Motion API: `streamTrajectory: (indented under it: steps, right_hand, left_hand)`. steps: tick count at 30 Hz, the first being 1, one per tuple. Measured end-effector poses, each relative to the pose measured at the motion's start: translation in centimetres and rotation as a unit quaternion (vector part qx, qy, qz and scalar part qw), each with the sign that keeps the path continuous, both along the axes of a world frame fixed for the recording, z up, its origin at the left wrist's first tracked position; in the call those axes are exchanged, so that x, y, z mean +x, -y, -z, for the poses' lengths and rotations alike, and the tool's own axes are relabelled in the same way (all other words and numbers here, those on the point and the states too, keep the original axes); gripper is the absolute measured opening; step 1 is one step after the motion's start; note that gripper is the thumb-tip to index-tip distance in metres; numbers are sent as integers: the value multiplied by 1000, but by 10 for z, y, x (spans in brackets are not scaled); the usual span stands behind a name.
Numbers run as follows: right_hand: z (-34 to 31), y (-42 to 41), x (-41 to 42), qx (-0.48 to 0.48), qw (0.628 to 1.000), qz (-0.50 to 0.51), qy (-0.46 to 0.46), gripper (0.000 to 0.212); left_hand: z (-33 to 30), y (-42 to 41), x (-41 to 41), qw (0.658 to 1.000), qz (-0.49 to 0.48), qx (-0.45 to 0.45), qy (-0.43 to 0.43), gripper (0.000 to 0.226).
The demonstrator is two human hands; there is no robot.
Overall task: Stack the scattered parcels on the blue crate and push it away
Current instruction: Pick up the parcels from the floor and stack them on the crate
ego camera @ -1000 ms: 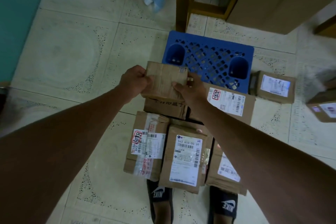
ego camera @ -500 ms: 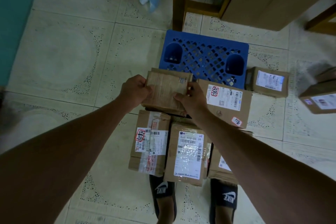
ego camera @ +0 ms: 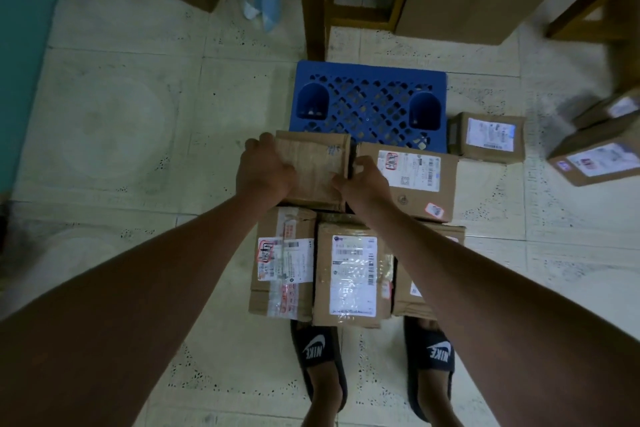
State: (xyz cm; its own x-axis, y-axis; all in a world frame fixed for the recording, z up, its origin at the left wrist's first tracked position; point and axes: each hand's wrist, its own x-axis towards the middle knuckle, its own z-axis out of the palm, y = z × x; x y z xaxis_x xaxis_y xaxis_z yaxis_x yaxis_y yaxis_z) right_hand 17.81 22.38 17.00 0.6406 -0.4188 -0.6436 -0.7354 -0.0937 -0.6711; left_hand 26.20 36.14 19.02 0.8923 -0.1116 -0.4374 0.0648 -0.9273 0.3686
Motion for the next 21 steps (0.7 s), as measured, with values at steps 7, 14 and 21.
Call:
streamTrajectory:
  steps: [7,14,21]
  right_hand:
    - [-65,88,-44,-14,996,74,-39,39]
    - [-131,245,-126,8,981,194,-18,22]
    - [-149,404,-255,-29,960,278,-22,21]
  left_hand:
    - [-71,91,-23,991,99,-83,-35,15]
    - [-126,256,-75,976,106,-163,-99,29]
    - [-146,420,-160,967,120,-170,-146,19]
